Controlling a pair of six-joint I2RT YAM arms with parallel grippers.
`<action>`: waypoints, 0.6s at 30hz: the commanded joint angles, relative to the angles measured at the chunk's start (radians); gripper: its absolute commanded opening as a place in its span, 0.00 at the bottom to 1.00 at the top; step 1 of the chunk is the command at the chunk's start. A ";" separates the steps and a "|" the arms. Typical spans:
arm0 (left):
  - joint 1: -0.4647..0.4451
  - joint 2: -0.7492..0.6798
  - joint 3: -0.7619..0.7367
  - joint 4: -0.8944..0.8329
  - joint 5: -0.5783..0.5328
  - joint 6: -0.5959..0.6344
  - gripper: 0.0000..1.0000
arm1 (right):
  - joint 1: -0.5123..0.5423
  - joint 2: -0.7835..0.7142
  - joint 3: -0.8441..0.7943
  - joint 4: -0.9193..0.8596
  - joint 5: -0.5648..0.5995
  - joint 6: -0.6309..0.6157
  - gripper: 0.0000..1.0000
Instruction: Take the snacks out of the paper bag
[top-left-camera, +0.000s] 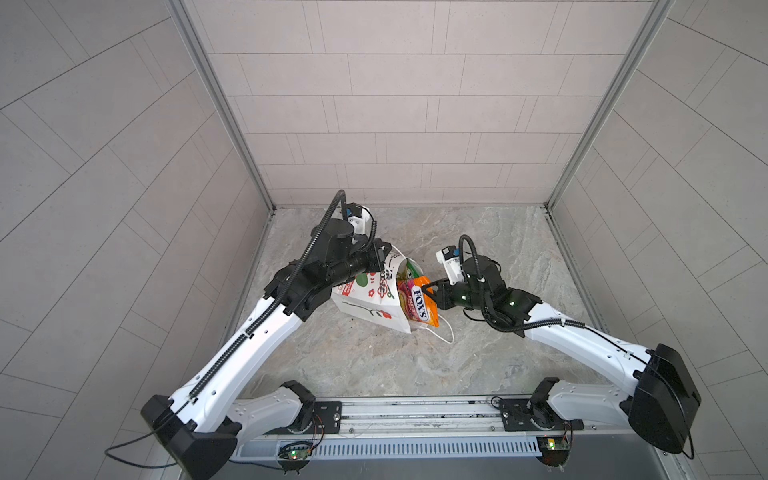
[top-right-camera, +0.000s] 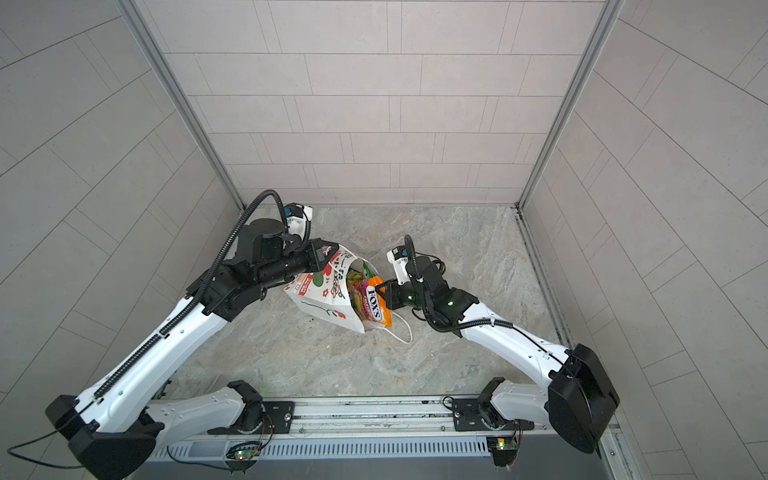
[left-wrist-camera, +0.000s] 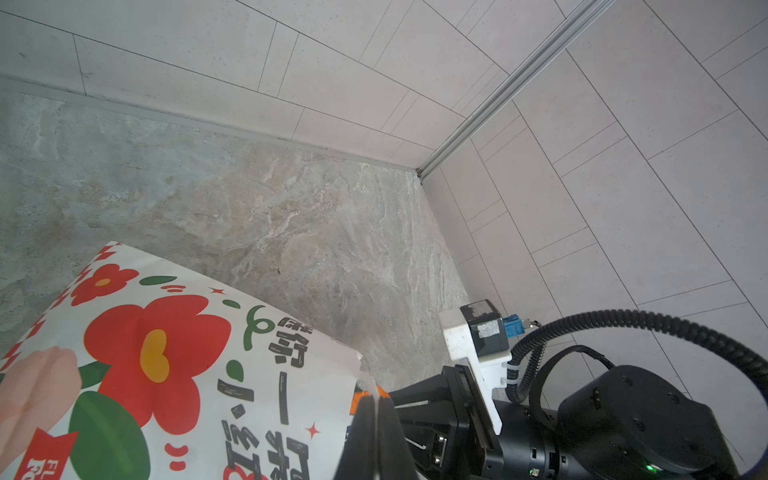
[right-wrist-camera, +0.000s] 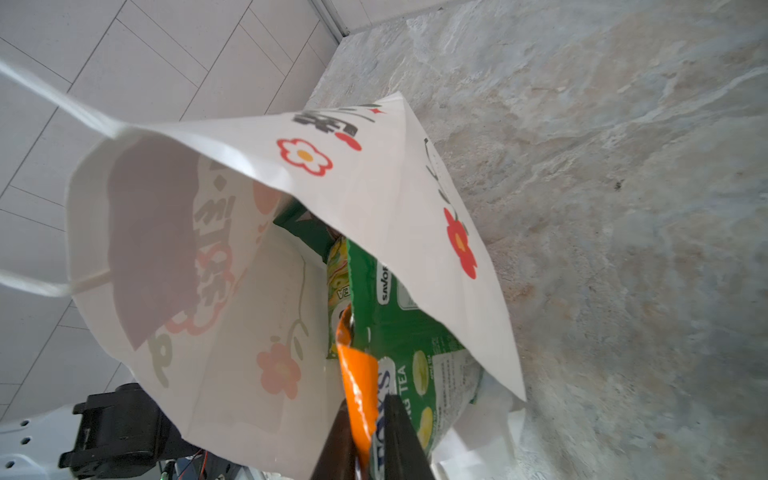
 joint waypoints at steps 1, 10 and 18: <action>0.001 -0.003 0.034 0.043 -0.016 -0.006 0.00 | 0.001 -0.036 0.001 -0.043 0.041 -0.029 0.28; 0.001 0.011 0.036 0.070 -0.002 -0.025 0.00 | 0.005 -0.029 0.004 -0.081 -0.049 -0.060 0.37; 0.001 0.021 0.037 0.093 -0.006 -0.041 0.00 | 0.020 -0.073 -0.057 -0.110 -0.035 -0.068 0.52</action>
